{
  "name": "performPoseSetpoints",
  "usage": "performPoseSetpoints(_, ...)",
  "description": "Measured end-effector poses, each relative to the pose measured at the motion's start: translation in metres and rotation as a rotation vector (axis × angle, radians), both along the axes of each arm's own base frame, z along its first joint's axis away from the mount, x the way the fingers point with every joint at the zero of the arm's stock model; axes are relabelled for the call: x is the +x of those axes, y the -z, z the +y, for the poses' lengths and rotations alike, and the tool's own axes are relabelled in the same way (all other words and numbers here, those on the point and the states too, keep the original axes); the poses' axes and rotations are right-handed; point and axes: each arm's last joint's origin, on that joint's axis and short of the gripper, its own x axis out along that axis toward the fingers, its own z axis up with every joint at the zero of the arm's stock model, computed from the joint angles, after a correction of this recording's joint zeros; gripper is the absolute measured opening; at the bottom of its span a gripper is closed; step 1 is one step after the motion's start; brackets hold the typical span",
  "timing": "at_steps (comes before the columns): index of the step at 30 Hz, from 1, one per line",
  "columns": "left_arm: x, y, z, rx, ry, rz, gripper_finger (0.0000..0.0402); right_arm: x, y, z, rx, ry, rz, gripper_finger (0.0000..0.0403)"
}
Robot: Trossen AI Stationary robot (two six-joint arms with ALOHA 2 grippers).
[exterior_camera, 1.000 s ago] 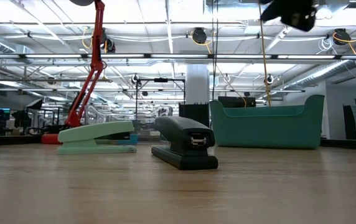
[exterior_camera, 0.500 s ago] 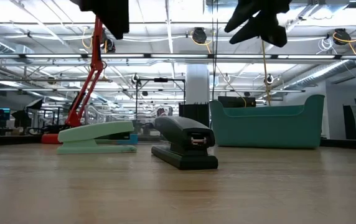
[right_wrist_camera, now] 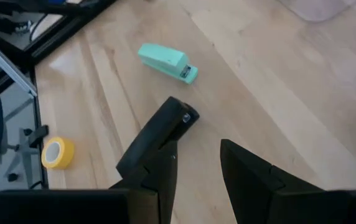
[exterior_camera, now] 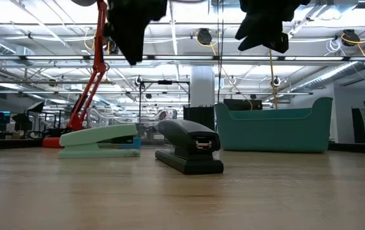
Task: Pick and place Stapler, Stapler remover, tape
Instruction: Put the light green stapler into the green bin
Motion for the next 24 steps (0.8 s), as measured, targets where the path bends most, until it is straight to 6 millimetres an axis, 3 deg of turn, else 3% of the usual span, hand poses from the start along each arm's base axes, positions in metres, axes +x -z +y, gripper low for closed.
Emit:
performPoseSetpoints(5, -0.004, 0.024, 0.009, -0.123, 0.033, -0.057, 0.0131, -0.008, -0.005, -0.001, -0.019, -0.004, 0.002, 0.0114)
performPoseSetpoints(9, -0.022, 0.046, 0.02, -0.154, 0.014, -0.009, 0.0131, -0.014, -0.009, -0.002, -0.02, 0.001, -0.002, 0.0114)
performPoseSetpoints(16, -0.058, 0.05, 0.027, -0.17, 0.069, -0.003, 0.0139, -0.018, -0.012, -0.003, -0.037, 0.027, -0.01, 0.0114)
performPoseSetpoints(20, -0.063, 0.05, 0.023, -0.244, 0.145, -0.021, 0.0178, -0.018, -0.011, -0.004, -0.049, 0.039, -0.006, 0.0114)
performPoseSetpoints(24, -0.059, 0.053, 0.014, -0.287, 0.248, -0.034, 0.0244, -0.018, -0.011, -0.007, -0.05, 0.051, -0.004, 0.0114)
